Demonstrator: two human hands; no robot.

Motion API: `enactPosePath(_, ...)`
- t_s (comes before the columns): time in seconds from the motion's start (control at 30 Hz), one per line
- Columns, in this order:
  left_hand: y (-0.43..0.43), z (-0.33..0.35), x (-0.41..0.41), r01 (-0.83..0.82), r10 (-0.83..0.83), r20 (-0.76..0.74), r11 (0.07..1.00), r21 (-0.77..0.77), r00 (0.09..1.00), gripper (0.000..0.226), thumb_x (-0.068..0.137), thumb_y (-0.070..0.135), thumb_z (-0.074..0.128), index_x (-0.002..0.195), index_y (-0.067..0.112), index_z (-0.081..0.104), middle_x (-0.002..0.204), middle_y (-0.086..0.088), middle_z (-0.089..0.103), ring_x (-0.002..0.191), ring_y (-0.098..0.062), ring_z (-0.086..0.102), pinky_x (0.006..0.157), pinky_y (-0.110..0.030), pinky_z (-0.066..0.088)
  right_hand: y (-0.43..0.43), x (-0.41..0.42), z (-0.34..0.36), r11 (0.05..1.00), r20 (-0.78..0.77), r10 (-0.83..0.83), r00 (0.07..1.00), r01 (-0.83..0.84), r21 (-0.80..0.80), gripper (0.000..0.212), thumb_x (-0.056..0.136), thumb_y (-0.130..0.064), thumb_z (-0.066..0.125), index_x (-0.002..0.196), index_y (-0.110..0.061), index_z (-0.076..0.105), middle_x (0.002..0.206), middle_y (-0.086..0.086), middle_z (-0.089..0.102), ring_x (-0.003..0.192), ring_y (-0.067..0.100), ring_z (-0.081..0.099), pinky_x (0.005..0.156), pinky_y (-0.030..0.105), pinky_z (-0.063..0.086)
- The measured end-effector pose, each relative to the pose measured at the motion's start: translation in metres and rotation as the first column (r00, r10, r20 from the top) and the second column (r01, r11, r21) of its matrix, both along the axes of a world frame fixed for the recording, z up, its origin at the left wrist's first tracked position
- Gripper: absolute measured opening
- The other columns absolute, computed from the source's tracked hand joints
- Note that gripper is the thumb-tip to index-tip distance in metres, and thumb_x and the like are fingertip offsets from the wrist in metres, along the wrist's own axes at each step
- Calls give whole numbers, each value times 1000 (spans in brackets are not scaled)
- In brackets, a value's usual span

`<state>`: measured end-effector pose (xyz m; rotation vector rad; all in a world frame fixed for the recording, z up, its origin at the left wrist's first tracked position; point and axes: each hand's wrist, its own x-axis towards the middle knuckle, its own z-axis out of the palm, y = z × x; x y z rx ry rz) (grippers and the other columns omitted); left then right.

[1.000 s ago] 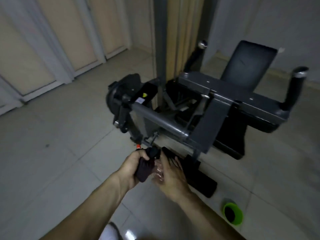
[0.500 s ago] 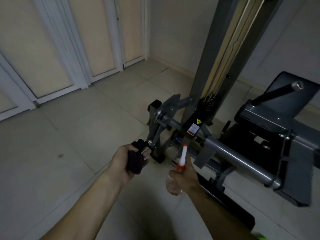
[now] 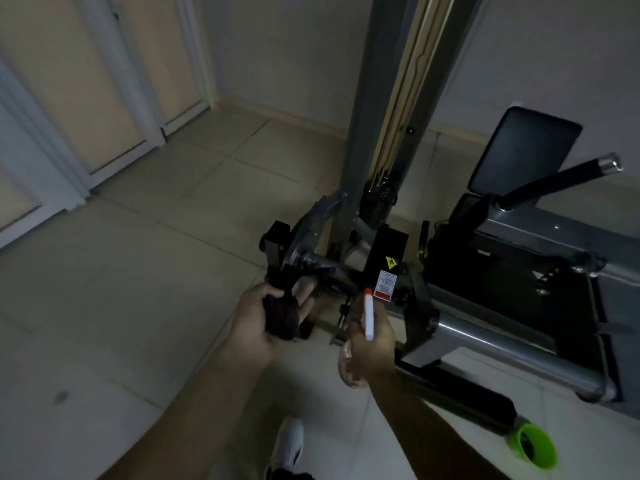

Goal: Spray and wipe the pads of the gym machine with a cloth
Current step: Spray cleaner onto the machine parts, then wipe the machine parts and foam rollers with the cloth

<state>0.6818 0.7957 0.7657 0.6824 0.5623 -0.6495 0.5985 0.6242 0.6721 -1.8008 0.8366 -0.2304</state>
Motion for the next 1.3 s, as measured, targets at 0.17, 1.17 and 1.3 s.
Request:
enactPosePath(0.17, 22, -18, 63, 64, -62, -19, 993, 102, 998, 37, 100, 10, 37, 132, 4, 54, 95, -9, 64, 112, -22, 67, 92, -41, 51, 15, 43, -55, 988, -231, 105, 967, -127, -82, 42, 90, -73, 43, 102, -36, 56, 87, -1, 69, 75, 15, 70, 69, 45, 63)
enactPosePath(1.17, -63, -19, 250, 858, -859, -113, 474, 195, 500, 11, 92, 10, 54, 85, 3, 59, 68, -12, 66, 64, -23, 64, 82, -36, 49, 15, 153, 93, 615, 201, -731, 652, 757, -220, 42, 97, -34, 70, 132, -21, 51, 115, -1, 65, 98, 8, 65, 74, 21, 53)
enactPosePath(1.3, -74, -16, 255, 863, -868, -129, 439, 251, 479, 11, 94, 11, 55, 85, 5, 58, 62, -11, 67, 68, -25, 62, 88, -38, 50, -24, 170, 91, 579, 256, -745, 616, 788, -212, 48, 98, -36, 69, 139, -27, 47, 126, -4, 59, 113, 20, 62, 94, 43, 58)
